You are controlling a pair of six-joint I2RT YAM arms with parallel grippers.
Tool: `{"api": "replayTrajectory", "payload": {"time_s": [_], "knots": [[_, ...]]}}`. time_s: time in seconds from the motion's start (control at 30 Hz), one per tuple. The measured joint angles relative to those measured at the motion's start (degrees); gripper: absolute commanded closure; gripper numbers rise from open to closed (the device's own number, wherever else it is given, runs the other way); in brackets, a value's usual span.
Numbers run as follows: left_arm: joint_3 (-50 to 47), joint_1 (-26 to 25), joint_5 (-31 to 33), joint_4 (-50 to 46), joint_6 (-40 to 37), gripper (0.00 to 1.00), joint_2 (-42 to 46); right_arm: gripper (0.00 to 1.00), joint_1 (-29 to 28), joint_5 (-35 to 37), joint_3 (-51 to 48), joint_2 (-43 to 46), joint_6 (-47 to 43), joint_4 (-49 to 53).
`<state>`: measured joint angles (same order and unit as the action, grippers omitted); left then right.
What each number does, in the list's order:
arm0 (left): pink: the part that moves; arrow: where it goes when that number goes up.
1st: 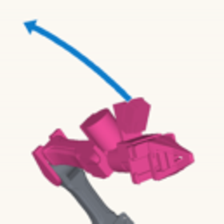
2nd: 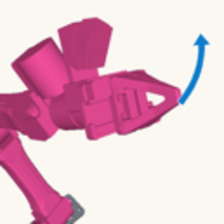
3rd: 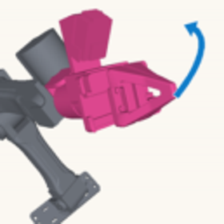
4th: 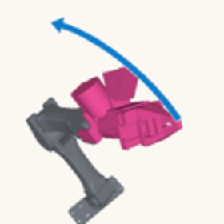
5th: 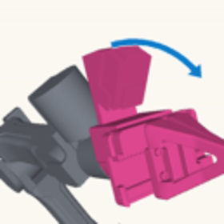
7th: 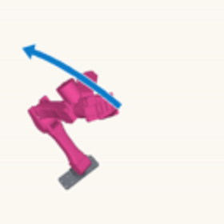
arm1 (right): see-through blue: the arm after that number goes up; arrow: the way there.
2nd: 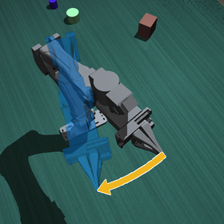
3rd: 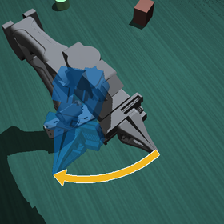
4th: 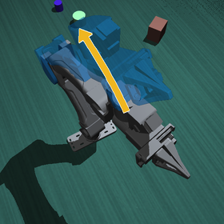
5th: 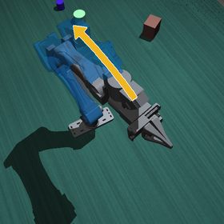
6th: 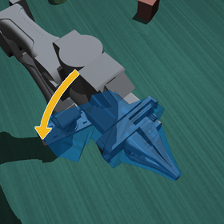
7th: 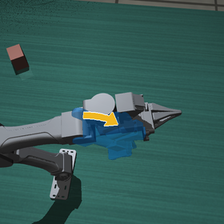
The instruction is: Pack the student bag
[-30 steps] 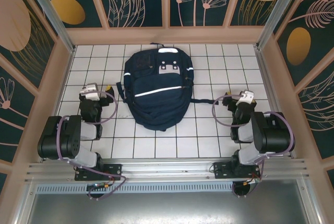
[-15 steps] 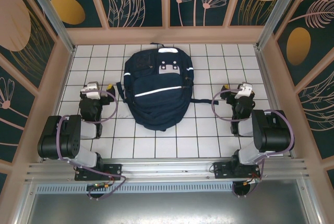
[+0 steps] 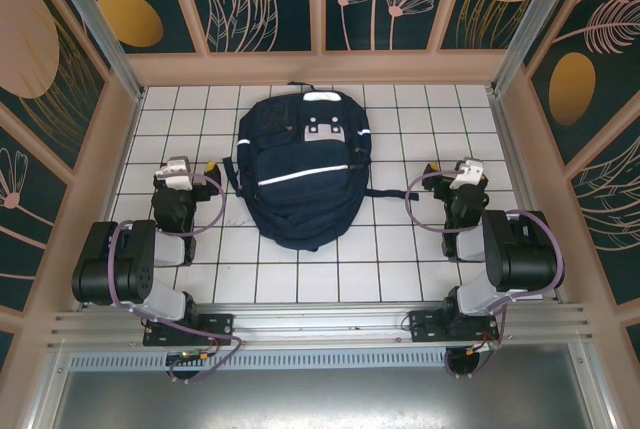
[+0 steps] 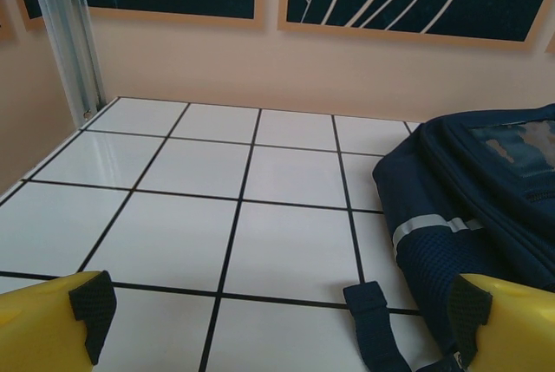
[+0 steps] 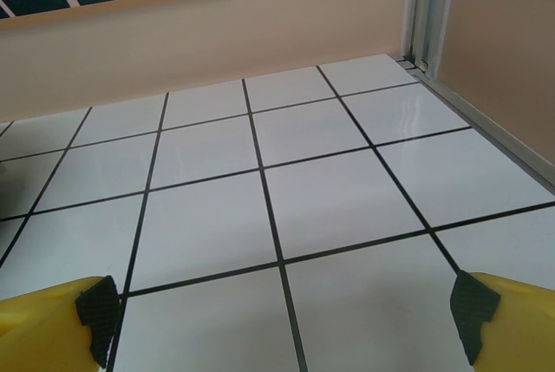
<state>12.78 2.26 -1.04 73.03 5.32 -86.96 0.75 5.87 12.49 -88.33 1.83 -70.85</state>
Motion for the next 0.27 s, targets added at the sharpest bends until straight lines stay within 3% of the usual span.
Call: {"api": "replayTrajectory", "payload": {"time_s": [0.27], "knots": [[0.0,0.0,0.0,-0.2,-0.2,0.01,0.0,0.01,0.0,0.0,0.0,0.0,0.0,0.0]]}}
